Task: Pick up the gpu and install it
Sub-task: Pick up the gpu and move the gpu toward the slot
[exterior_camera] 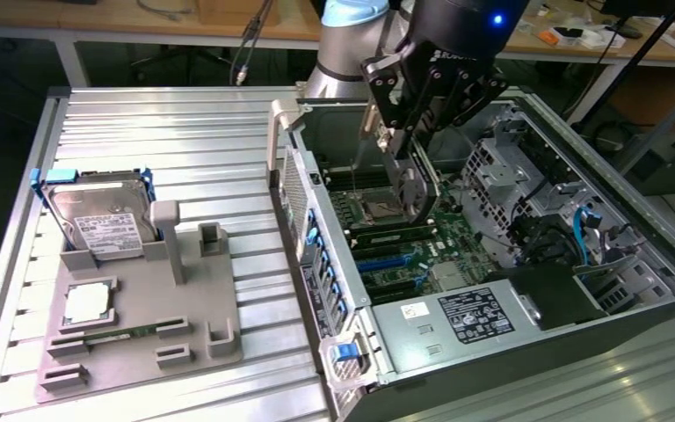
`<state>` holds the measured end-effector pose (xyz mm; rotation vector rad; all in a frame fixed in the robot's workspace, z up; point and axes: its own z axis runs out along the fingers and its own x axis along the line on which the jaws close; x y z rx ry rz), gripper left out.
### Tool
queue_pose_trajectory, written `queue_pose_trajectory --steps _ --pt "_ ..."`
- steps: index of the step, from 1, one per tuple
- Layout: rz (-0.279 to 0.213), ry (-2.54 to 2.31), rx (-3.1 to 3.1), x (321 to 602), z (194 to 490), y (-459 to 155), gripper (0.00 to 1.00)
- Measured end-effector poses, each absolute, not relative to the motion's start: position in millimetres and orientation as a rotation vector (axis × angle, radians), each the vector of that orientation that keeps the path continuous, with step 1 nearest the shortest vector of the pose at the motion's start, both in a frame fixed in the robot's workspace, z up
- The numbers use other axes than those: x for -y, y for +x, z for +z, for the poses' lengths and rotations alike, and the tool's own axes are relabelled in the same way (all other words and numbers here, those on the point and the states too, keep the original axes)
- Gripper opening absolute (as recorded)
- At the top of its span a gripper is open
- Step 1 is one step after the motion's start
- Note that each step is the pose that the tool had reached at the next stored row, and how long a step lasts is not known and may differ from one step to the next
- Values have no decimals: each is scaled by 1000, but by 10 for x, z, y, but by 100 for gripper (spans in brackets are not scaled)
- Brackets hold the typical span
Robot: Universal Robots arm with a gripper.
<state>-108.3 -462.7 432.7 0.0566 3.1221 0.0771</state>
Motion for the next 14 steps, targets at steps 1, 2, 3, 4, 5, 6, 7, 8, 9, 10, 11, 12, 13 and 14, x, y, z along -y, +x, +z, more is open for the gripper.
queue_pose_trajectory --steps 1,2,3,4,5,6,7,8,9,10,11,12,13,14 --pt "77 57 -3122 4627 4328 -1070 27" --pt "77 57 -3122 4627 4327 -1054 27" --pt "77 57 -3122 4627 4327 -1042 27" --pt "77 57 -3122 4627 4327 -1030 27" --pt "77 57 -3122 4627 4327 -1017 27" --pt "77 57 -3122 4627 4327 -1006 27" --pt "77 57 -3122 4627 4328 -992 27" --pt "77 57 -3122 4627 4328 -981 27" --pt "77 57 -3122 4627 4327 -969 27" --pt "77 57 -3122 4627 4328 -957 27" --pt "77 57 -3122 4627 4327 -945 27" --pt "77 57 -3122 4627 4327 -934 27" --pt "77 57 -3122 4627 4327 -923 27" --pt "77 57 -3122 4627 4327 -913 27"
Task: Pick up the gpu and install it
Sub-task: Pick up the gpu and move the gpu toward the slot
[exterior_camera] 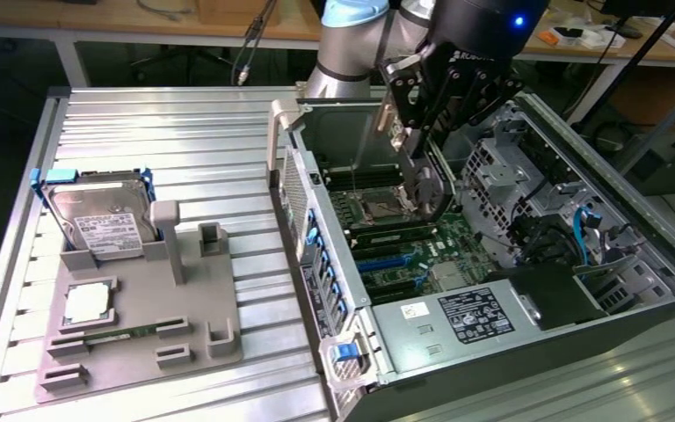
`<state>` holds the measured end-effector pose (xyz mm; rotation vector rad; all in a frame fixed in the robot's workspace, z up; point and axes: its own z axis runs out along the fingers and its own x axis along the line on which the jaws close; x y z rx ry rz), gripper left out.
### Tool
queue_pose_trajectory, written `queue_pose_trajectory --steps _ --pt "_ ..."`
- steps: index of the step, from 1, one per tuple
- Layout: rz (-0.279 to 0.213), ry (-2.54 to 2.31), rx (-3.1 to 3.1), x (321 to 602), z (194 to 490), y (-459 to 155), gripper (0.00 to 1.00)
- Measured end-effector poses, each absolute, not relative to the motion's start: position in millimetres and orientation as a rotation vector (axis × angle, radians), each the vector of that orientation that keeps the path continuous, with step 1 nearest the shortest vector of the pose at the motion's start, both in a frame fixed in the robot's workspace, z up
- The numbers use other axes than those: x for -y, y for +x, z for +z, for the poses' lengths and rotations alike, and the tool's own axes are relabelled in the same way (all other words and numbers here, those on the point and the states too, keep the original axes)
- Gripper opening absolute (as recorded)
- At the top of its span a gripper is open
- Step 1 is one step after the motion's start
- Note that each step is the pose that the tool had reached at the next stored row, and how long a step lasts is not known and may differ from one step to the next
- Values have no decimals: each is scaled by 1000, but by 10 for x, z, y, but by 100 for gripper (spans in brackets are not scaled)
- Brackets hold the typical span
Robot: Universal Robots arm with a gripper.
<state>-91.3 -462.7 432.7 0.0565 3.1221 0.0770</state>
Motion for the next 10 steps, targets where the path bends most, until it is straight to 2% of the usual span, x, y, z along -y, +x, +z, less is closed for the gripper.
queue_pose_trajectory --steps 10 --pt "77 57 -3122 4627 4327 -814 27"
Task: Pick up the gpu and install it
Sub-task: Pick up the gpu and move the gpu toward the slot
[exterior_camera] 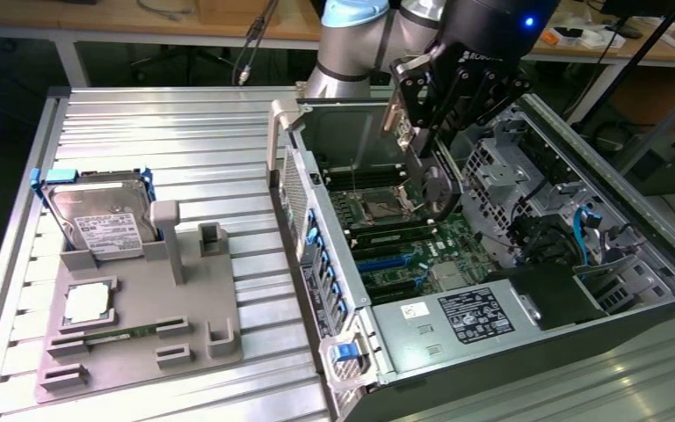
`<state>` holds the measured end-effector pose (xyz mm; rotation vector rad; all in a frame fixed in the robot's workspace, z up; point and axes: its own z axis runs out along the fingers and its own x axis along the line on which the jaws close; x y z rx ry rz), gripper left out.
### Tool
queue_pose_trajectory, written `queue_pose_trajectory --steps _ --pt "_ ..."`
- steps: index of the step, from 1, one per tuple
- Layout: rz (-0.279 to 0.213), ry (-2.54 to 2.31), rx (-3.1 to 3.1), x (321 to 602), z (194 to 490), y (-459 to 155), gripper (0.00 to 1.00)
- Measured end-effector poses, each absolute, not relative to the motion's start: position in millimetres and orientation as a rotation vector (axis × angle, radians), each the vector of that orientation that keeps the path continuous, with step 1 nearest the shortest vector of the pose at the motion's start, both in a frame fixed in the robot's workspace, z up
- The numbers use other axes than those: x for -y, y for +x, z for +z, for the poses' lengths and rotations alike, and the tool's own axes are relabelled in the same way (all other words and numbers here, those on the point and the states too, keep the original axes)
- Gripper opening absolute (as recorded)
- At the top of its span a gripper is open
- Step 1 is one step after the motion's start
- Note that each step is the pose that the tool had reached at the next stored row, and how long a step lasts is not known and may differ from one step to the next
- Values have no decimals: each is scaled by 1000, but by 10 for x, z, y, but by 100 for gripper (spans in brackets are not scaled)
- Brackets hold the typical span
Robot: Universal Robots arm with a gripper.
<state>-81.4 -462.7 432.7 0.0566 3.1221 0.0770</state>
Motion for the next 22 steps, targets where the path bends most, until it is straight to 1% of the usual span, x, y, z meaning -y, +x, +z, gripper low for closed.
queue_pose_trajectory --steps 22 --pt "77 57 -3122 4627 4327 -576 27"
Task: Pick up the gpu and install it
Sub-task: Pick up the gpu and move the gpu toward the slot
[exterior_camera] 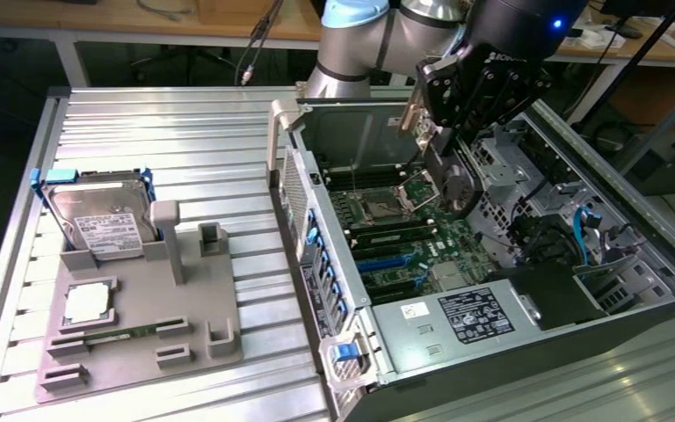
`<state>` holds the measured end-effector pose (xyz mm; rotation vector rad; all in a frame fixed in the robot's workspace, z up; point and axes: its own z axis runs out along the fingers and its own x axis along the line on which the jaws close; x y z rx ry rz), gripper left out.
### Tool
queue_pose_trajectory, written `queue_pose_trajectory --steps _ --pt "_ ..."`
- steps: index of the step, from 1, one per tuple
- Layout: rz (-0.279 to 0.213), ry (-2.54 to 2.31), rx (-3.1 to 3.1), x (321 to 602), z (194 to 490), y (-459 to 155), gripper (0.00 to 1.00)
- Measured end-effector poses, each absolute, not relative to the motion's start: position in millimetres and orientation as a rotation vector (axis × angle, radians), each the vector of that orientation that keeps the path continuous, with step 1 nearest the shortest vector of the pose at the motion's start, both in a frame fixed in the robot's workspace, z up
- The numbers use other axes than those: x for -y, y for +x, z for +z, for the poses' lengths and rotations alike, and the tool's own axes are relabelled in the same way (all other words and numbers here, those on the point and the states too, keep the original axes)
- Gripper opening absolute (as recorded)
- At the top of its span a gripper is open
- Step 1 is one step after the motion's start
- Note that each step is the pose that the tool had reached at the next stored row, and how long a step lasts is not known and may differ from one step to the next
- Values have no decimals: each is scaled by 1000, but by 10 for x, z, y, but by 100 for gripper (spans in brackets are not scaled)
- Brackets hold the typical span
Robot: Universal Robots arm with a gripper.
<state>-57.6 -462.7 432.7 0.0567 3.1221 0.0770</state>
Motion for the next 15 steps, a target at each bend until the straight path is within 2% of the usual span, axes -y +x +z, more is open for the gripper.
queue_pose_trajectory --steps 15 --pt "77 57 -3122 4627 4327 -419 27"
